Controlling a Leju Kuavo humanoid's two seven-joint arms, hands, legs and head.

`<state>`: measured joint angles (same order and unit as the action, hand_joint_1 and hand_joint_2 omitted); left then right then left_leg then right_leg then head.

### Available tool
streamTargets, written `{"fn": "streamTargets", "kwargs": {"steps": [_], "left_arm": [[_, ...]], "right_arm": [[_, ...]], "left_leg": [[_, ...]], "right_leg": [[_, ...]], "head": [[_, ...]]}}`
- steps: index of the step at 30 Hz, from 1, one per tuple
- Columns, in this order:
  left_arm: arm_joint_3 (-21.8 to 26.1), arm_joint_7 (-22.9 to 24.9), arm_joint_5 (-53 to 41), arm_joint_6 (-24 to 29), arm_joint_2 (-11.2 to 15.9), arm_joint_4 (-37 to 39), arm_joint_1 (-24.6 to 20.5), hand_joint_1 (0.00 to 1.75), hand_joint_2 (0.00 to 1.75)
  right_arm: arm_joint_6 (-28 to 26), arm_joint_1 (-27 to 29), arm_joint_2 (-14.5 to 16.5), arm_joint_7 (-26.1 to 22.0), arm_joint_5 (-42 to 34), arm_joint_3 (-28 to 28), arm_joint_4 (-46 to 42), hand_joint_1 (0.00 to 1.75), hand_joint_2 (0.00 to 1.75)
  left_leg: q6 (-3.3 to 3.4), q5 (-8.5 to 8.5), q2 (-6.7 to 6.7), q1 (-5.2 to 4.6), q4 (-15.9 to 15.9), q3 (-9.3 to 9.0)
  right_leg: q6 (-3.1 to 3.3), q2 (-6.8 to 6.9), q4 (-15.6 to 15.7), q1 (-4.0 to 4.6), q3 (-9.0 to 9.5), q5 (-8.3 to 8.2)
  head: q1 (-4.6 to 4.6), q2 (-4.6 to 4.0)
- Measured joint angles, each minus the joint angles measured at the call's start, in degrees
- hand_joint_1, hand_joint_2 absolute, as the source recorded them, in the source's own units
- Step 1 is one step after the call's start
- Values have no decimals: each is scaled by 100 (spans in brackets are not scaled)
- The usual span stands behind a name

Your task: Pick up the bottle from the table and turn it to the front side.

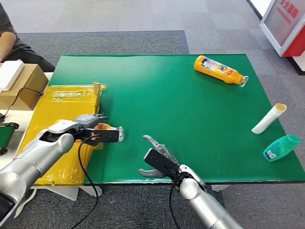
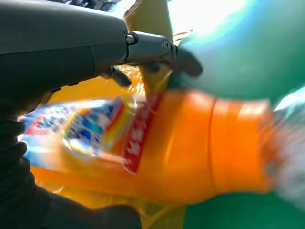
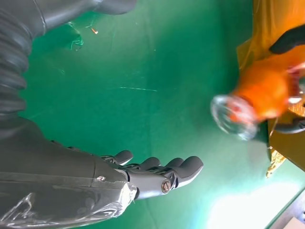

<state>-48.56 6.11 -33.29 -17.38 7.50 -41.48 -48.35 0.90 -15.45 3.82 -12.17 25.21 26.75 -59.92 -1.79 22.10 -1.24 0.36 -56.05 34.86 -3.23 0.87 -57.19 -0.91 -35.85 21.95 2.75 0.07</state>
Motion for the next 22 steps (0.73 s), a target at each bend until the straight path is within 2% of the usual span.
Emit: {"fn": "streamTargets", "kwargs": {"steps": [8,13,15,17,20,21,22], "left_arm": [[288,-29,-4,176,39,109,164,0,175],[890,-282,320,603,363,-218,601,0,175],[1298,-530,561,860,539,-612,969,0,175],[1825,-1063,992,1099,665,-1196,1501,0,175],[2787,-2068,1975,918,743,-2295,2578,0,175],[3111,-2316,2234,805,736,-2633,2966,0,175],[3260,-2427,2348,756,727,-2790,3162,0,175]], "right_arm": [[1,10,-1,0,-8,-2,22,0,175],[-46,176,-55,3,-51,-62,-121,0,175],[-85,289,-104,22,-64,-119,-242,0,175],[-122,425,-166,31,-74,-184,-390,0,175],[-163,661,-267,-40,-101,-261,-648,0,175],[-175,745,-295,-66,-114,-276,-744,0,175],[-183,785,-308,-79,-122,-282,-790,0,175]], "left_leg": [[0,0,0,1,0,0],[-1,1,-5,1,0,-1],[-3,2,-6,1,1,-1],[-7,7,-7,1,2,-1],[-7,23,-15,0,2,-4],[-7,31,-22,0,2,-6],[-7,35,-26,0,2,-7]], "right_leg": [[0,-1,0,1,1,0],[2,-6,0,1,-3,1],[4,-6,0,1,-5,4],[7,-8,-1,1,-5,10],[9,-17,0,-1,-5,22],[9,-24,1,-1,-6,25],[9,-28,1,-1,-6,27]], "head": [[1,0],[-1,0],[-2,0],[-1,0],[1,0],[-1,0],[0,0]]}}
